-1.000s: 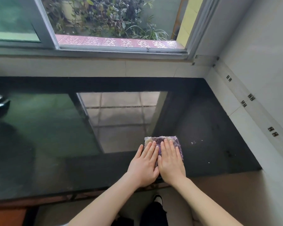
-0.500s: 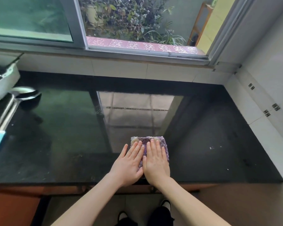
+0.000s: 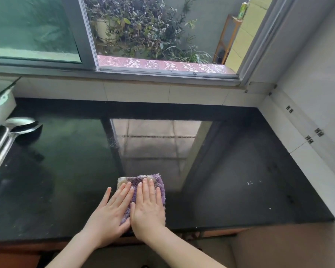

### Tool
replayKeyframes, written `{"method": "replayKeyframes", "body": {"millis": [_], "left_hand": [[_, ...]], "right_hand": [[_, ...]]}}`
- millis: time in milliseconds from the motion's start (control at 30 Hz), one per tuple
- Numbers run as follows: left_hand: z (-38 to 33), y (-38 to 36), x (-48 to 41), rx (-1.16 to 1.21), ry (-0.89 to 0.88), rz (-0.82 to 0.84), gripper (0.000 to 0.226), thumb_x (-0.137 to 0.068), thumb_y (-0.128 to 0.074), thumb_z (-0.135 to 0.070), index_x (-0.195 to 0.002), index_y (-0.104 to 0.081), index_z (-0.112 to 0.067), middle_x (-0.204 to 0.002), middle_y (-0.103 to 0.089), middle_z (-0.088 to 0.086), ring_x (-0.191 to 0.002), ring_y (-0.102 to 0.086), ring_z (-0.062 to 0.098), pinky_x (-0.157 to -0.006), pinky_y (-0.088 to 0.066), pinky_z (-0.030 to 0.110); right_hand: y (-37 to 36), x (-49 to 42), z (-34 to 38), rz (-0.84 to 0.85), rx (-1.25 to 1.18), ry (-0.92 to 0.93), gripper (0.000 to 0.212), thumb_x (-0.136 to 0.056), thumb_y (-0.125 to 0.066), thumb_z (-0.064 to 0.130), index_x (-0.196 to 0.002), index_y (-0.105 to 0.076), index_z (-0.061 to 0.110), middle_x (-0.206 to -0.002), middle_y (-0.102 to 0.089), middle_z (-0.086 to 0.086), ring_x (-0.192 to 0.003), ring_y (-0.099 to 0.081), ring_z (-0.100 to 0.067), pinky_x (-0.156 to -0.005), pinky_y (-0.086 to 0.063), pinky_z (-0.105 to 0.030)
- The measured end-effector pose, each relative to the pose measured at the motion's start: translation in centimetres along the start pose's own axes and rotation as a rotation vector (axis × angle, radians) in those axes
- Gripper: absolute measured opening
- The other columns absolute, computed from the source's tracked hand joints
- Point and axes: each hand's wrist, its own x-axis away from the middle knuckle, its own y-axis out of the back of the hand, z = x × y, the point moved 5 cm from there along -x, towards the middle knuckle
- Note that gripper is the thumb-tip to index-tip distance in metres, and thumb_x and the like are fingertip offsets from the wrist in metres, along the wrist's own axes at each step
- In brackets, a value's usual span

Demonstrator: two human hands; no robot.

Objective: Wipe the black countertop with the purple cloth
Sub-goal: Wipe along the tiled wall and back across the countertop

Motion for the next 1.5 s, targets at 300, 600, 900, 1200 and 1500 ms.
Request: {"method": "replayKeyframes", "body": {"millis": [300,600,900,1200,1500], "left_hand": [[6.4,0.4,2.0,-0.039,0.044,0.020,0.068,-0.096,-0.015,-0.050,-0.143,-0.034,-0.005,-0.151,-0.033,0.011,-0.143,-0.014,0.017,-0.112,-0.011,0.046],[7.8,1.2,2.3,-0.004,0.074,0.004,0.066,-0.093,-0.033,-0.044,-0.149,-0.020,-0.011,-0.155,-0.024,0.009,-0.143,-0.014,0.017,-0.112,-0.009,0.043],[13.1,2.1,-1.2,-0.152,0.124,0.044,0.063,-0.095,-0.028,-0.045,-0.143,-0.030,-0.004,-0.151,-0.030,0.009,-0.143,-0.006,0.014,-0.113,-0.005,0.038],[16.6,1.8,-4.4,-0.160,0.121,0.054,0.064,-0.096,-0.021,-0.047,-0.146,-0.027,-0.007,-0.153,-0.026,0.009,-0.143,-0.002,0.012,-0.113,-0.001,0.033],[12.9,1.4,-6.9,-0.097,0.075,0.026,0.064,-0.098,-0.017,-0.047,-0.145,-0.027,-0.006,-0.153,-0.025,0.011,-0.144,-0.006,0.017,-0.113,-0.003,0.033]], "right_hand": [[-0.3,-3.0,5.5,0.035,-0.066,0.054,0.060,-0.101,-0.011,0.035,-0.143,0.017,0.004,-0.144,0.036,-0.008,-0.133,0.037,-0.021,-0.105,0.028,-0.040],[-1.6,-4.9,7.2,-0.031,-0.049,0.087,0.060,-0.091,0.000,0.032,-0.142,0.008,0.001,-0.151,0.018,-0.014,-0.140,0.020,-0.029,-0.111,0.017,-0.047],[0.3,-10.8,9.1,-0.009,-0.037,0.092,0.059,-0.097,-0.001,0.033,-0.145,0.015,0.005,-0.150,0.029,-0.009,-0.137,0.031,-0.023,-0.105,0.027,-0.040],[0.8,-15.2,9.2,0.015,-0.032,0.080,0.058,-0.101,-0.010,0.034,-0.146,0.014,0.006,-0.153,0.025,-0.008,-0.136,0.032,-0.022,-0.104,0.028,-0.039],[1.3,-14.2,5.1,0.021,-0.007,0.070,0.058,-0.101,-0.009,0.034,-0.144,0.017,0.006,-0.152,0.026,-0.008,-0.134,0.035,-0.020,-0.105,0.027,-0.038]]}}
